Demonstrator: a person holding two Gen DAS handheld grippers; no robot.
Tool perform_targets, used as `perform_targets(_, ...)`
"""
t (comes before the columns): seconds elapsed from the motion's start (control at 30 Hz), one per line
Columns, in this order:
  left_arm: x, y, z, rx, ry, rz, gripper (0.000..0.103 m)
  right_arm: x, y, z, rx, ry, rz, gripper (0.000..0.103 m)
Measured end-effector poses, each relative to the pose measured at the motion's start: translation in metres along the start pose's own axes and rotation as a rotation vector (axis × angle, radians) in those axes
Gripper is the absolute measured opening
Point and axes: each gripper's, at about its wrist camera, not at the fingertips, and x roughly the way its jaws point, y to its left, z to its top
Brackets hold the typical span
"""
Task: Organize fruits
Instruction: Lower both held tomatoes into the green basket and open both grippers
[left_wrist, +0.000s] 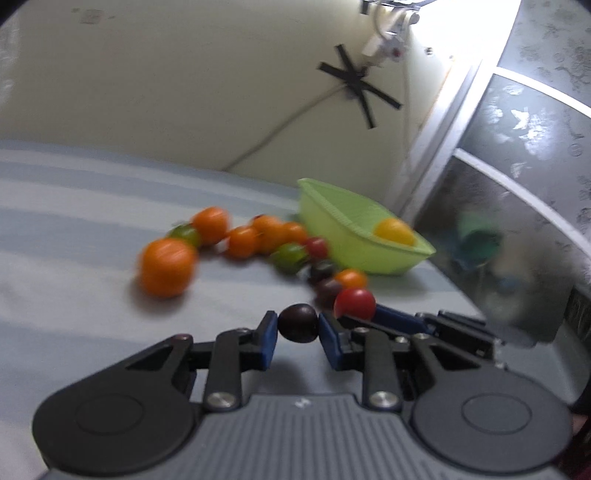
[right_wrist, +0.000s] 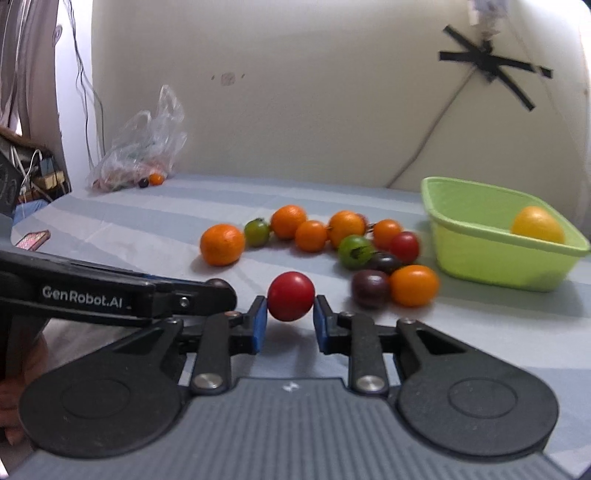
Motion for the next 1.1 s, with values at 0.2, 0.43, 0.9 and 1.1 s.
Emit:
perform_targets(0.2,0.047,-0.048,0.045,0.082,-0.026,-0.054,0.025,-0.028,-0.040,0.000,0.025,-0.117,-0.133,0.029)
perform_targets(0.43,0.119,-0.078,0.082,0.145,-0.014,-0.028,0.025,-0.027,-0.099,0.022,0.065,-0.196,-0.287,0.029)
perform_targets(0.9,0.138,-0.072,0.087,0.128,0.022,0.014,0.031,-0.002,-0.123,0.023,0.075,-0.193,-0.287,0.039)
perform_targets(1.1,0.078,-0.053,0.098,0.087,-0.085,0.001,0.036,-0.014,-0.132,0.020,0.152,-0.244,-0.261,0.039)
